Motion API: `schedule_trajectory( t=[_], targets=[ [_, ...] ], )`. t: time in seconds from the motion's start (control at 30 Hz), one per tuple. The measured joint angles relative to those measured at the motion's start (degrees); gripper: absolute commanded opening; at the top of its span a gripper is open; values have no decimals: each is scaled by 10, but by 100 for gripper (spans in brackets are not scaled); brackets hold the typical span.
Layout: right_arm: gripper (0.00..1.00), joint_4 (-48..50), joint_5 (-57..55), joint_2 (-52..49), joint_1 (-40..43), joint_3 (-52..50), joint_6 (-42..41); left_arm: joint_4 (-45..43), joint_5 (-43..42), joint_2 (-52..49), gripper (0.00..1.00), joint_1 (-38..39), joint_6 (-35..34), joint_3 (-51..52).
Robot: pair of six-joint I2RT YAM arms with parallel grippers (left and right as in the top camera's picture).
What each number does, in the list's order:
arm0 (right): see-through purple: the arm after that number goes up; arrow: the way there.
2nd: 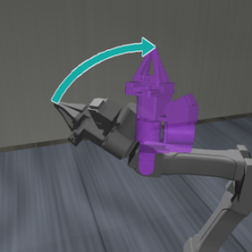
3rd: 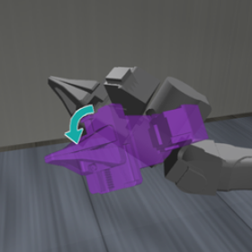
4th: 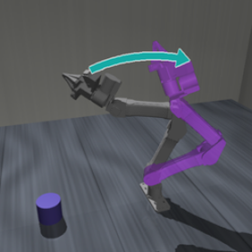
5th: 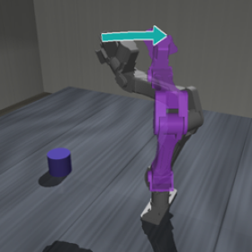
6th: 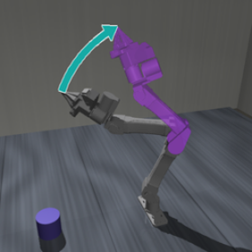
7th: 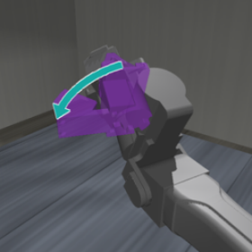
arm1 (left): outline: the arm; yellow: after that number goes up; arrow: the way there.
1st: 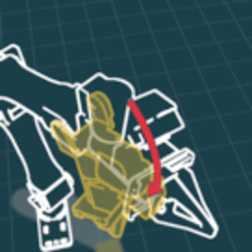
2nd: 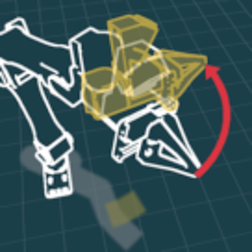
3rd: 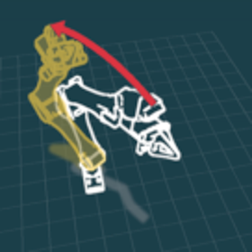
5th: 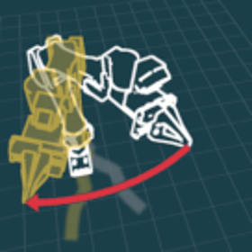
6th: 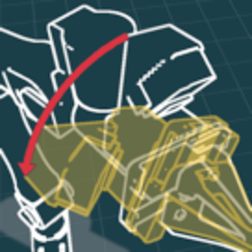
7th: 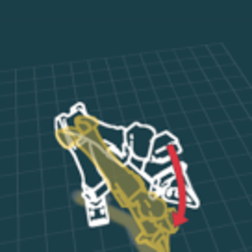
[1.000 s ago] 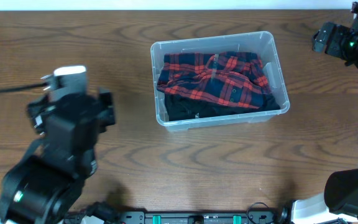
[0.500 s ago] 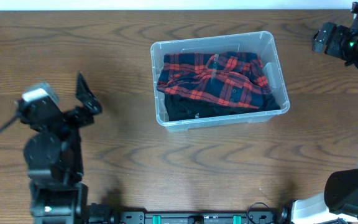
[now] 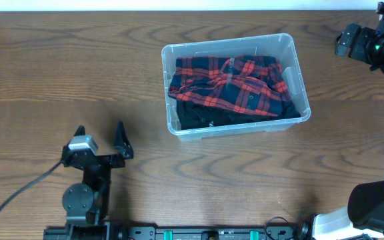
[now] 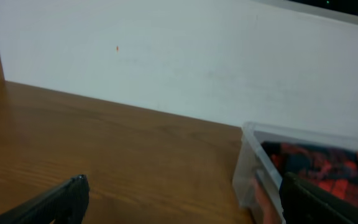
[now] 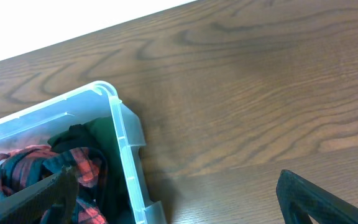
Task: Pack container
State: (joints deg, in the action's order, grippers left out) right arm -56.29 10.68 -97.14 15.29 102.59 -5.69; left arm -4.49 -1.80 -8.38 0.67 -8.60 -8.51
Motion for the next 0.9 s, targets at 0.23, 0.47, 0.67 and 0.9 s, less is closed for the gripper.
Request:
schedule_trajectory(
  t=[0.23,0.47,0.67,0.9],
  targets=[
    [99,0,0,0,0,0,0,8,-11,50,98,0,0,58],
    [99,0,0,0,0,0,0,77,-10,55,98,0,0,63],
    [99,0,0,0,0,0,0,98,-8,65,98,0,0,58],
    [99,0,0,0,0,0,0,102,-4,78,98,0,0,56]
  ],
)
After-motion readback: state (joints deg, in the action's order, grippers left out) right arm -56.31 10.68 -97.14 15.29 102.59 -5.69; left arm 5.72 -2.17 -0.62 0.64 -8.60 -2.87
